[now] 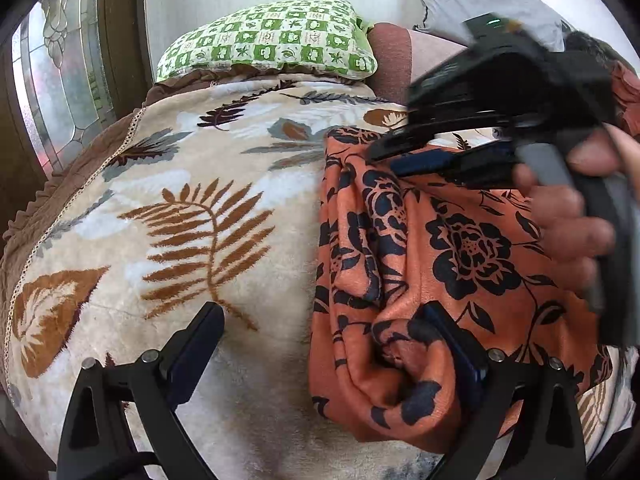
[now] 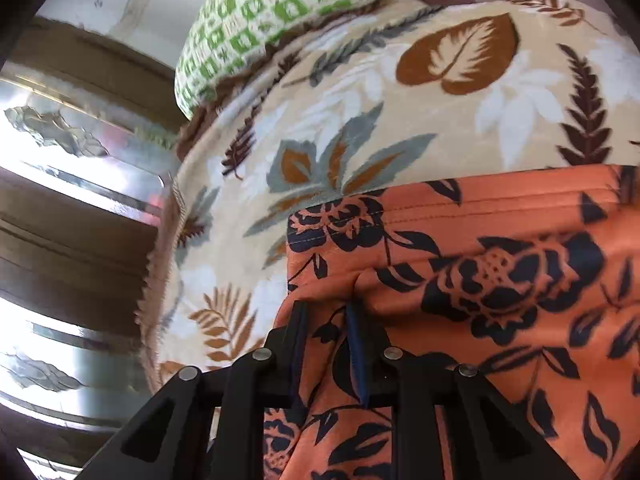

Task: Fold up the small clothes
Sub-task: 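Fold the held blouse over with the right gripper while the left gripper holds it, then press the folded blouse flat with both grippers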

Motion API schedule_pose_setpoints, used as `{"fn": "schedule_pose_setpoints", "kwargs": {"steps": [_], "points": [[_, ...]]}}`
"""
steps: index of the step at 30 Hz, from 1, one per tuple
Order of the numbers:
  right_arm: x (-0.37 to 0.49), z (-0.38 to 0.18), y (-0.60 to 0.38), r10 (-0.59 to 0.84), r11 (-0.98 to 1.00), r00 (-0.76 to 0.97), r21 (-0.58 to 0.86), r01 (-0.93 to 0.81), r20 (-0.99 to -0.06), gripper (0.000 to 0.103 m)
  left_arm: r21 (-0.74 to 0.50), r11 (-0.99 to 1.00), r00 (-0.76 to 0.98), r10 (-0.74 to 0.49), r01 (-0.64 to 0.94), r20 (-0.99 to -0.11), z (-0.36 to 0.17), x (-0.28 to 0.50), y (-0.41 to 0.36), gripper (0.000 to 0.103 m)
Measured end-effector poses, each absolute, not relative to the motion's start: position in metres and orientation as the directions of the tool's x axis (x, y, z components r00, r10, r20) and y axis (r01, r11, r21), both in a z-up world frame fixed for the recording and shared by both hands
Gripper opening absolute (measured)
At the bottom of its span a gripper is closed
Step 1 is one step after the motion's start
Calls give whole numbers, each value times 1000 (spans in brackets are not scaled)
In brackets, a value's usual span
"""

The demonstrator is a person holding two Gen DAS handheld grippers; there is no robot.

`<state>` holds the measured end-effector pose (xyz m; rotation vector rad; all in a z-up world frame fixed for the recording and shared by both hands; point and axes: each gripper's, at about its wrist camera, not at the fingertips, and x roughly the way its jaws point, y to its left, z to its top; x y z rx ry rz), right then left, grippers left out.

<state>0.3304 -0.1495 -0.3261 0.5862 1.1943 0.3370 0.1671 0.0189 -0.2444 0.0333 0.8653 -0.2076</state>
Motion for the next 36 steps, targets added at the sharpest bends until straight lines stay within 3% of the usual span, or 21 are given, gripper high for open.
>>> {"fn": "schedule_pose_setpoints", "kwargs": {"steps": [8, 17, 21, 33, 36], "points": [[264, -286, -179, 544, 796, 424, 605, 11, -724, 24, -53, 981, 635, -160, 184, -756, -245, 165, 19, 99], [149, -296, -207, 400, 887, 443, 461, 33, -802, 24, -25, 983, 647, -138, 180, -750, -245, 162, 14, 100], [140, -312, -205, 384, 895, 473, 446, 22, -793, 24, 0, 985, 662, -115, 171, -741, -246, 161, 11, 101], [100, -280, -220, 376, 885, 565, 465, 15, -734, 24, 50, 990, 696, -54, 129, -716, -243, 151, 5, 101], [98, -282, -215, 309, 916, 584, 401, 30, -751, 24, 57, 991, 705, -43, 117, -708, -244, 149, 4, 101]]}}
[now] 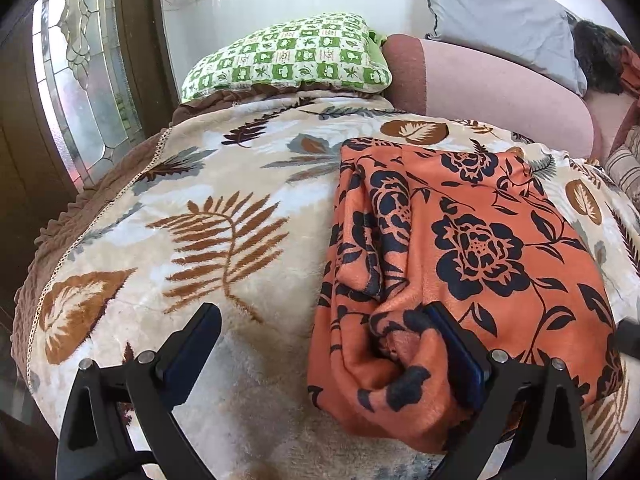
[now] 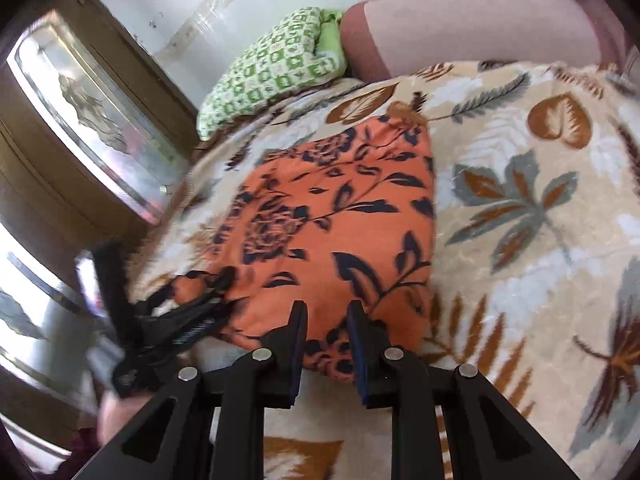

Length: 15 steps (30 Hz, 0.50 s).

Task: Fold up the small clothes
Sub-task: 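Press the folded blouse flat with both grippers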

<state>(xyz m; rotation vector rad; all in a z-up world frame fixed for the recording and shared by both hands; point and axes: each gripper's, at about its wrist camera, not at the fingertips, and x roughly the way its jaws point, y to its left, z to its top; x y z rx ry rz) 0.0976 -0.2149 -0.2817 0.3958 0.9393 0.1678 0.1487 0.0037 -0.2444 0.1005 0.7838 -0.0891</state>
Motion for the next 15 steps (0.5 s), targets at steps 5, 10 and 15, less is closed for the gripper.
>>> {"fn": "schedule_pose_setpoints", "kwargs": {"steps": [5, 10, 15], "points": [[112, -318, -215, 297, 919, 518, 388, 74, -802, 24, 102, 989, 724, -9, 109, -690, -246, 145, -2, 101], [103, -313, -225, 335, 893, 522, 441, 90, -784, 24, 91, 991, 724, -5, 94, -689, -247, 143, -1, 101], [95, -303, -223, 308, 908, 545, 412, 76, -780, 24, 76, 992, 718, -21, 102, -695, -247, 143, 1, 101]]}}
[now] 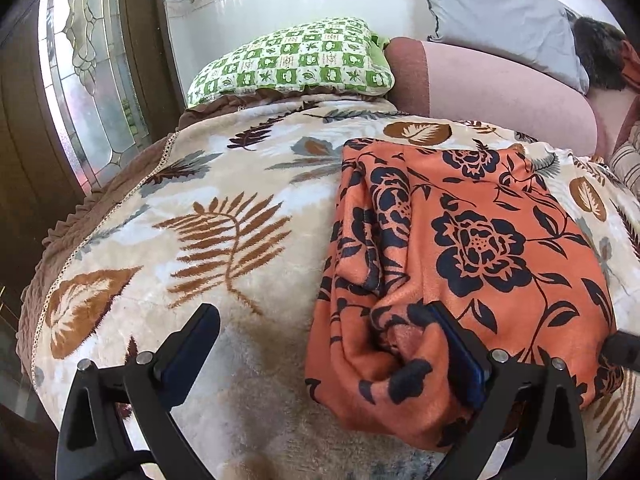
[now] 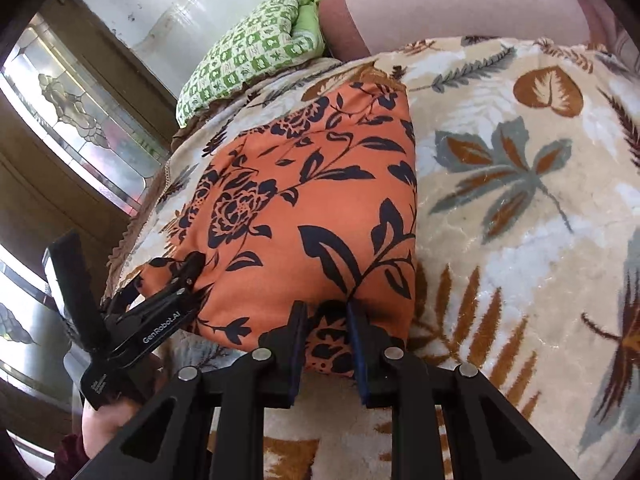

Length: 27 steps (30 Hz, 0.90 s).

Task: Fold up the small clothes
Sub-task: 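Press the folded blouse flat with both grippers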

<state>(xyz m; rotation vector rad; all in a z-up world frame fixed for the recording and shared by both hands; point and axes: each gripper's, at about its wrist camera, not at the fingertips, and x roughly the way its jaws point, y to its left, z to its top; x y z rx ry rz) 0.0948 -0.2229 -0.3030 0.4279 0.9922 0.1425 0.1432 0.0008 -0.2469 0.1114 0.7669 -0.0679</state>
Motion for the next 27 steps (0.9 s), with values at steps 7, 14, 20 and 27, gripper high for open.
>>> {"fn": "schedule_pose_setpoints", "kwargs": {"steps": [7, 14, 20, 27], "points": [[95, -279, -221, 301, 892, 671, 449, 54, -677, 24, 57, 990, 711, -50, 126, -702, -249, 149, 4, 103], [118, -311, -213, 259, 913, 577, 391, 115, -774, 25, 37, 989, 699, -73, 141, -711, -250, 152, 6, 103], [119, -312, -214, 262, 915, 578, 390, 106, -773, 25, 32, 990, 696, -71, 134, -715, -250, 153, 6, 103], [117, -307, -210, 252, 920, 584, 378, 103, -772, 25, 29, 992, 689, -62, 120, -722, -246, 151, 5, 103]]}}
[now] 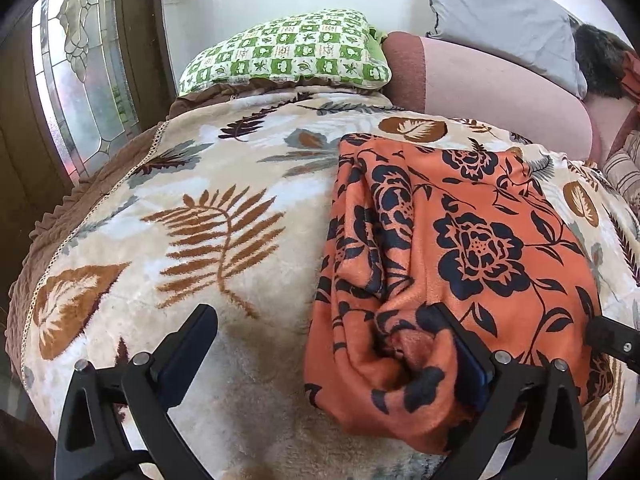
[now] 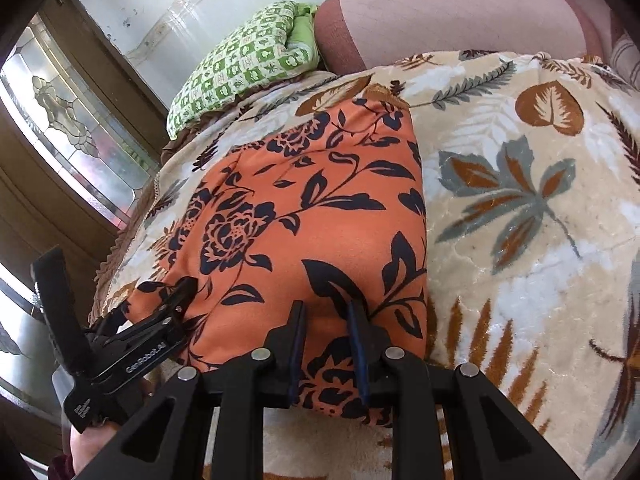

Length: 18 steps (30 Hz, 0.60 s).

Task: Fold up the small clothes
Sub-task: 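Lift both grippers away from the folded blouse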

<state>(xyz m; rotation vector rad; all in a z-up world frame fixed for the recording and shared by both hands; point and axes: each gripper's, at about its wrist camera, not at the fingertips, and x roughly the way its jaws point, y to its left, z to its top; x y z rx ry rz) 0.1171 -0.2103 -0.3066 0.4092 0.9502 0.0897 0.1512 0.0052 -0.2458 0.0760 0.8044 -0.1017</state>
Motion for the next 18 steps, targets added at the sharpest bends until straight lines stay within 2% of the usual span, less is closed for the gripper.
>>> {"fn": "schedule_pose_setpoints", "kwargs": {"steps": [3, 9, 15, 18], "points": [[108, -296, -211, 253, 920, 612, 381, 87, -749, 25, 44, 992, 691, -51, 119, -721, -238, 143, 4, 103], [73, -257, -209, 156, 953, 727, 295, 67, -669, 25, 137, 979, 750, -25, 153, -661, -204, 103, -9, 103], [30, -224, -203, 54, 977, 791, 197, 85, -609, 25, 171, 969, 800, -41, 178, -598, -160, 57, -16, 103], [15, -208, -206, 58, 978, 810, 198, 72, -583, 25, 164, 970, 811, -50, 178, -583, -139, 43, -15, 103]]}}
